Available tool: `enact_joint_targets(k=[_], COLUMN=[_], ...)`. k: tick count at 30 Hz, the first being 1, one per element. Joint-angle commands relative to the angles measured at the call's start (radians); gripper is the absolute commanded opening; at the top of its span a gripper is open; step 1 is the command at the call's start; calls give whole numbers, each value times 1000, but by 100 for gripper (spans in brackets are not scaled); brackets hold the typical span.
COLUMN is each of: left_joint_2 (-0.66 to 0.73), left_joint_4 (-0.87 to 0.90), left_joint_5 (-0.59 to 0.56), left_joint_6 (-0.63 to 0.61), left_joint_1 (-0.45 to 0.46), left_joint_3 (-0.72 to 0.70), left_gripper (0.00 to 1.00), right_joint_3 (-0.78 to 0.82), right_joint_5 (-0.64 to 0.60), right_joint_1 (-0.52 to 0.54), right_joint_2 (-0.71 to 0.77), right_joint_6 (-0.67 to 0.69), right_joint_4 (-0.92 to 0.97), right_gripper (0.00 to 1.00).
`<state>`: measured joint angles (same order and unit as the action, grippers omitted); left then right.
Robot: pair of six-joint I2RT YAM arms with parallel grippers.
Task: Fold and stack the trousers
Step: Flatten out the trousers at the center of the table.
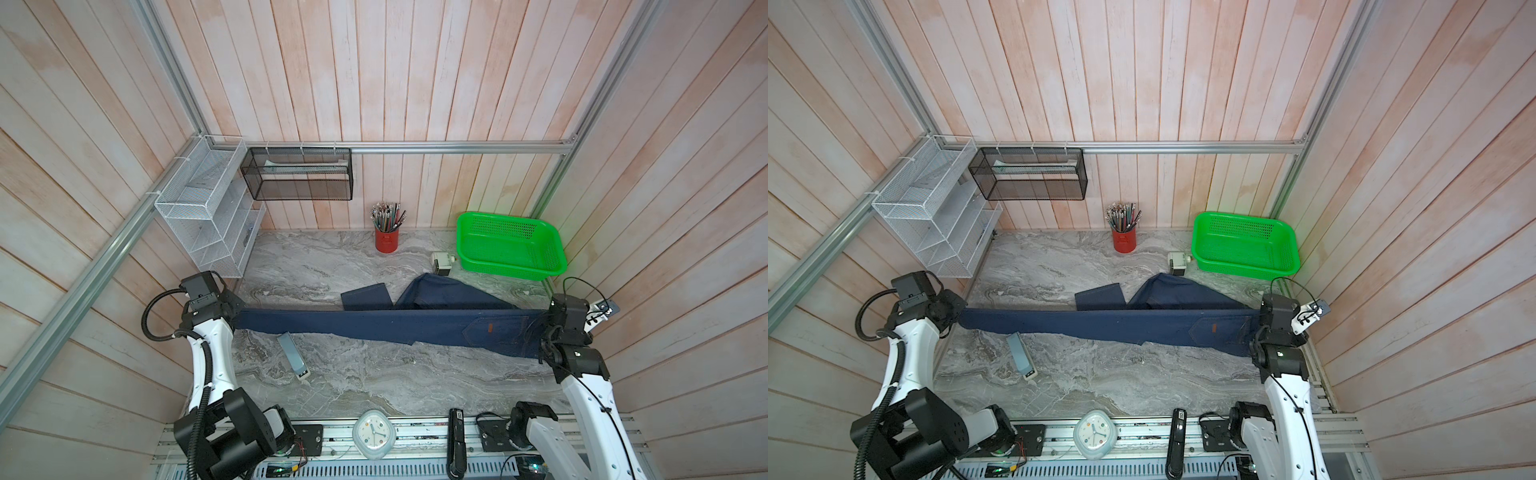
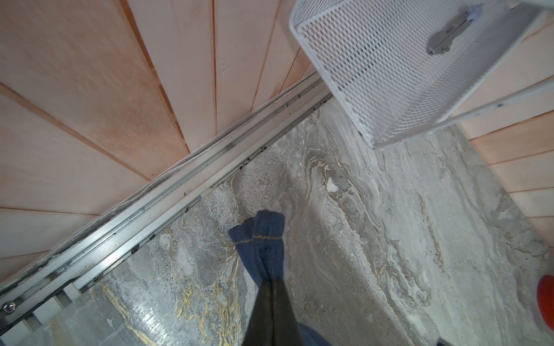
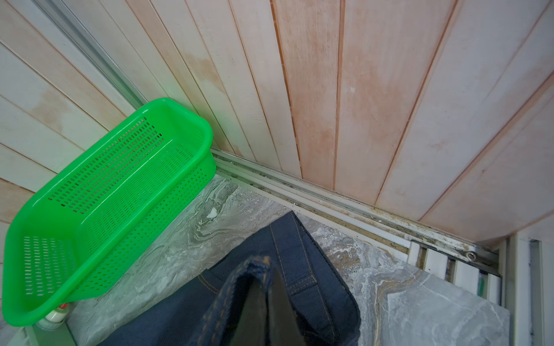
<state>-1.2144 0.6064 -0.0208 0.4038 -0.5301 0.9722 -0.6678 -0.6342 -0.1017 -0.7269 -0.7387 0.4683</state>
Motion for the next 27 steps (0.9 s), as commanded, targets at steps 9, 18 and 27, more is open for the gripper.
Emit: enact_joint_targets(k=[9, 18, 27], left_joint_2=[56, 106, 176], left_joint_4=[-24, -19, -105], left_joint_5=[-178, -158, 96], left_joint_6=[-6, 27, 59], left_joint_1=[-33, -67, -1], left_joint_3=[-55, -92, -15], left_gripper=[9, 56, 55], right_joint_3=[41, 73, -70], right_joint_5=[-138, -136, 47], right_joint_1=[-9, 7, 26], right_joint_2=[73, 178, 171], right_joint_6=[-90, -141, -174], right_joint_4=[128, 213, 172], right_gripper=[13, 56, 75])
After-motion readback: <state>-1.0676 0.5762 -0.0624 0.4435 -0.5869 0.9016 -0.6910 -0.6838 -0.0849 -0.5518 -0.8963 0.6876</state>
